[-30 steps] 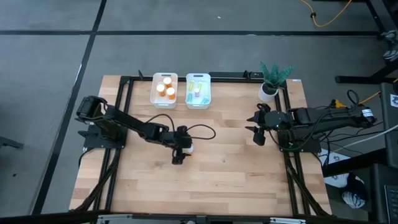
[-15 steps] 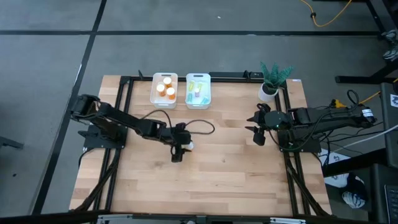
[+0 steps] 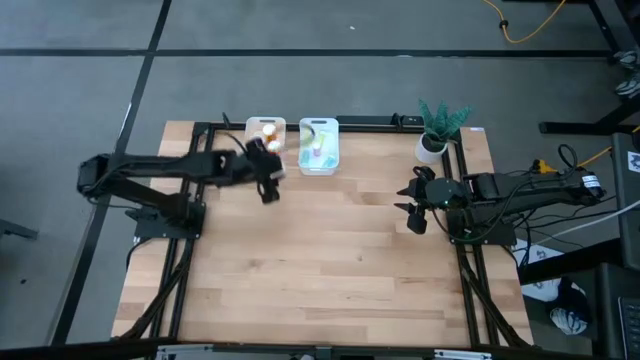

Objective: Pick and place medicine bottles into bin by pill shape (circle, oval)
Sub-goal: Put the large orange pill bottle into the left white bin

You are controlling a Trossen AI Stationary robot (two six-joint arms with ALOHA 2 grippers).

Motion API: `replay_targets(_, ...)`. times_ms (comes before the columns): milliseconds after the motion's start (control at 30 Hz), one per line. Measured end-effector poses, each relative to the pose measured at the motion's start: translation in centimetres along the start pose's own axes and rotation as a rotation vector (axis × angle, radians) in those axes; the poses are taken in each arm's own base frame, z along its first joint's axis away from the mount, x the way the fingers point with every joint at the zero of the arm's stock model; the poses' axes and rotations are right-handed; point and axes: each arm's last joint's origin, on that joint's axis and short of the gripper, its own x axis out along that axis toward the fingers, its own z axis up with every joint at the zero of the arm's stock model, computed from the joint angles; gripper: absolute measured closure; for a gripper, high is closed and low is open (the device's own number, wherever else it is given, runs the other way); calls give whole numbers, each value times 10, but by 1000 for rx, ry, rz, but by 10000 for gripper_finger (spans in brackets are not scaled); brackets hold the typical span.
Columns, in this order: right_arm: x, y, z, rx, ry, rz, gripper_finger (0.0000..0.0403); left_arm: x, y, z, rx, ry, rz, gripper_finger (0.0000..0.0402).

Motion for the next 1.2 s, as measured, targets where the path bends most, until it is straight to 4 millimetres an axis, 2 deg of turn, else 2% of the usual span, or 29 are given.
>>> replay_targets(200,0,0,0,0,0,0,231,7,59,-11,-145,62,162,216)
replay_targets(367,0,0,0,0,1,0,231,27,85,-40,-253,160,93,216)
replay_targets(567,0,0,0,-1,4,-1,231,44,93,-65,-313,143,119,216)
replay_targets(867,0,0,0,0,4,-1,231,57,84,-92,-320,142,117,216)
replay_targets(1100,0,0,0,2,4,-1,231,61,93,-101,-360,109,166,216)
replay_targets(1200,0,0,0,2,4,-1,231,62,97,-105,-383,118,136,216)
